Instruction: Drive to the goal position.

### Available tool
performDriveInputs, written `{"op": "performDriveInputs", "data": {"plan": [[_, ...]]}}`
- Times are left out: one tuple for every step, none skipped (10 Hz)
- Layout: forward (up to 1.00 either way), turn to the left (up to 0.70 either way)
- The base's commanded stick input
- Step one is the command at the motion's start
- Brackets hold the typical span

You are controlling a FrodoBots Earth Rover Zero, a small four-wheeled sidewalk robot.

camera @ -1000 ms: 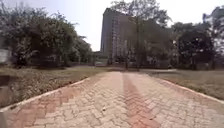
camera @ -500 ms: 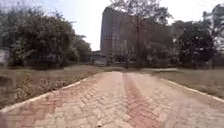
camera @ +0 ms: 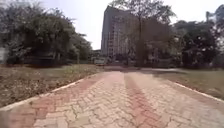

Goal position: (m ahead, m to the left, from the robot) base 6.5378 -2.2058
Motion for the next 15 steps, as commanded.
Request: {"op": "performDriveInputs", "data": {"plan": [[0.7, 0.0], [0.7, 0.0], [0.7, 0.0], [0.7, 0.0], [0.7, -0.15], [0.7, -0.31], [0.7, -0.1], [0.7, -0.01], [0.7, 0.0], [0.7, 0.0], [0.7, 0.0], [0.7, 0.0], [0.7, 0.0], [0.7, 0.0], [0.7, 0.0]]}}
